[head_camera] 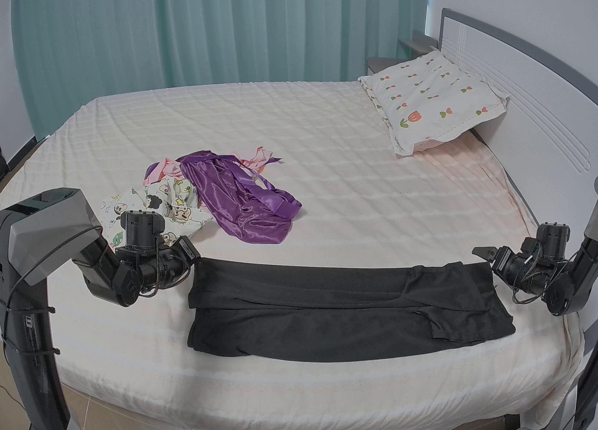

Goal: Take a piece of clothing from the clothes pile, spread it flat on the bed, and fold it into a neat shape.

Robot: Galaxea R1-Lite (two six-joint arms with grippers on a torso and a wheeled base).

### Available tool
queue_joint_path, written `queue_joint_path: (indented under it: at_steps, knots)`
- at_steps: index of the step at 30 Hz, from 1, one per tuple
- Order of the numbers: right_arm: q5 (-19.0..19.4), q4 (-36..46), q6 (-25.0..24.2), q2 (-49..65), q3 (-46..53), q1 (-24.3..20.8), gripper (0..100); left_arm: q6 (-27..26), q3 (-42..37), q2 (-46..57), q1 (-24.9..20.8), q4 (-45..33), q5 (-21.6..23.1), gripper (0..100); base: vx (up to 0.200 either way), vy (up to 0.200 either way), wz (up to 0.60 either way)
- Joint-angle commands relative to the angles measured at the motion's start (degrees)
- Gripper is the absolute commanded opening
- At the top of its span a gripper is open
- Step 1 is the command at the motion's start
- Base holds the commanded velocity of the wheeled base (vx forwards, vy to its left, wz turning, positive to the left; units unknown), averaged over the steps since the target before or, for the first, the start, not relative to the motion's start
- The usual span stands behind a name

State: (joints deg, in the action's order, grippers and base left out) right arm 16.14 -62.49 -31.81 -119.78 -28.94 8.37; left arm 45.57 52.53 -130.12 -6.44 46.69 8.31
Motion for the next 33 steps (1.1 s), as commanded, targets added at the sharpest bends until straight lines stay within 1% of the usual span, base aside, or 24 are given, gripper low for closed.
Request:
queue_joint_path:
  at_steps: [1,10,19,23,26,27,33]
  knots:
    - [0.0,0.0,0.0,0.1,-0.3,0.3,100,0.0,-0.3,0.2,0.0,0.2,-0.1,0,0.000,0.000,0.00]
    - [0.2,0.8,0.1,-1.1,-1.9,2.8,100,0.0,-0.5,-0.1,-0.1,0.3,-0.1,0,0.000,0.000,0.00]
    - [0.1,0.8,0.2,-4.6,-2.3,2.2,100,0.0,-0.5,-0.1,0.0,0.3,-0.1,0,0.000,0.000,0.00]
    - [0.2,0.7,0.1,-6.0,-2.4,0.9,100,0.0,-0.5,-0.1,0.0,0.3,-0.1,0,0.000,0.000,0.00]
    - [0.2,0.4,0.0,-6.5,-3.4,0.9,100,0.0,-0.5,0.0,0.0,0.3,-0.1,0,0.000,0.000,0.00]
    - [0.2,0.4,0.0,-6.5,-3.4,0.9,0,0.0,-0.5,0.0,0.0,0.3,-0.1,0,0.000,0.000,0.00]
    - [0.0,1.0,-0.2,-6.7,-5.0,1.1,0,0.0,-0.3,-0.2,0.0,0.3,-0.2,0,0.000,0.000,0.00]
